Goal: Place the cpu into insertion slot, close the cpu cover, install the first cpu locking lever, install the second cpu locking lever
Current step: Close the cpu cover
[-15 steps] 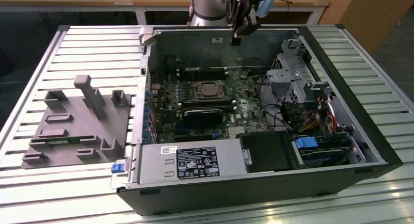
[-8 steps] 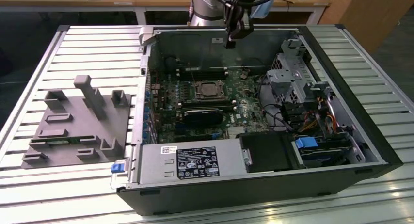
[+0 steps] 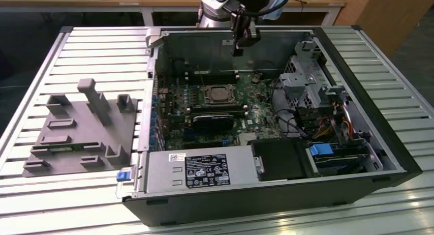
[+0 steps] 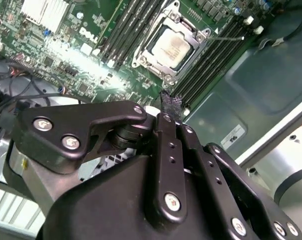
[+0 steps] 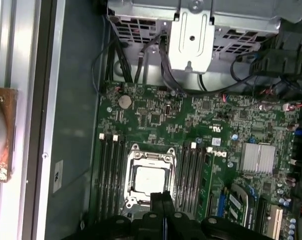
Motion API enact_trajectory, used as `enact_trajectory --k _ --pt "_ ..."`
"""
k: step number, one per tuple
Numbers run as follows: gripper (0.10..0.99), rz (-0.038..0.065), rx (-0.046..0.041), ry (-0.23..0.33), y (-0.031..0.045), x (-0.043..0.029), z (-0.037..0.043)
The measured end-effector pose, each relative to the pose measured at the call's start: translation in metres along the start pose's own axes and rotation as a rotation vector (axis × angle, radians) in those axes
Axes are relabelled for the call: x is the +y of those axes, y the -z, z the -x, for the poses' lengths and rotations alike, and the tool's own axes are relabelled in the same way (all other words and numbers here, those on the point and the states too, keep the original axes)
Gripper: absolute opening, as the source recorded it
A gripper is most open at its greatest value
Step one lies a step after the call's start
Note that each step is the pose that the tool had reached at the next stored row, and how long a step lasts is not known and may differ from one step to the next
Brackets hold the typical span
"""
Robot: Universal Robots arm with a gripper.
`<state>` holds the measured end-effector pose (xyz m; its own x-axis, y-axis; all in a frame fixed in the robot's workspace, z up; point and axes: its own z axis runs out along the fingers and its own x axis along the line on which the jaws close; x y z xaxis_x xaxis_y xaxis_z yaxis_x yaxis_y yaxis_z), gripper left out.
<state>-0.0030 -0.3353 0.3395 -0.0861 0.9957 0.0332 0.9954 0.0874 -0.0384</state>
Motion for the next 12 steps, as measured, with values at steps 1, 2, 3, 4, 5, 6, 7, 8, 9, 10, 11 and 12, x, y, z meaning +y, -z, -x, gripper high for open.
enact_trajectory --k 1,2,3,4,5,6,7,8,9,10,11,12 --pt "0.102 0.0 -0.0001 0.0 -0.0018 -0.0014 -0.0001" --pt "0.102 0.001 -0.0002 0.0 -0.0037 -0.0026 -0.0001" --pt "0.102 0.002 -0.0003 0.0 -0.0055 -0.0035 -0.0001" --pt "0.102 0.003 -0.0004 0.0 -0.0074 -0.0042 -0.0001" --pt "0.102 0.004 -0.0003 0.0 -0.0093 -0.005 -0.0002" --pt "0.102 0.005 -0.0004 0.0 -0.0112 -0.006 -0.0002" --pt "0.102 0.005 -0.0004 0.0 -0.013 -0.007 -0.0002" --pt "0.102 0.006 -0.0005 0.0 -0.0149 -0.0081 -0.0003" --pt "0.102 0.006 -0.0006 0.0 -0.0167 -0.0093 -0.0003" --pt "0.102 0.007 -0.0007 0.0 -0.0186 -0.0104 -0.0003" --pt "0.102 0.008 -0.0008 0.0 -0.0204 -0.0114 -0.0004" --pt "0.102 0.009 -0.0008 0.0 -0.0224 -0.0124 -0.0004"
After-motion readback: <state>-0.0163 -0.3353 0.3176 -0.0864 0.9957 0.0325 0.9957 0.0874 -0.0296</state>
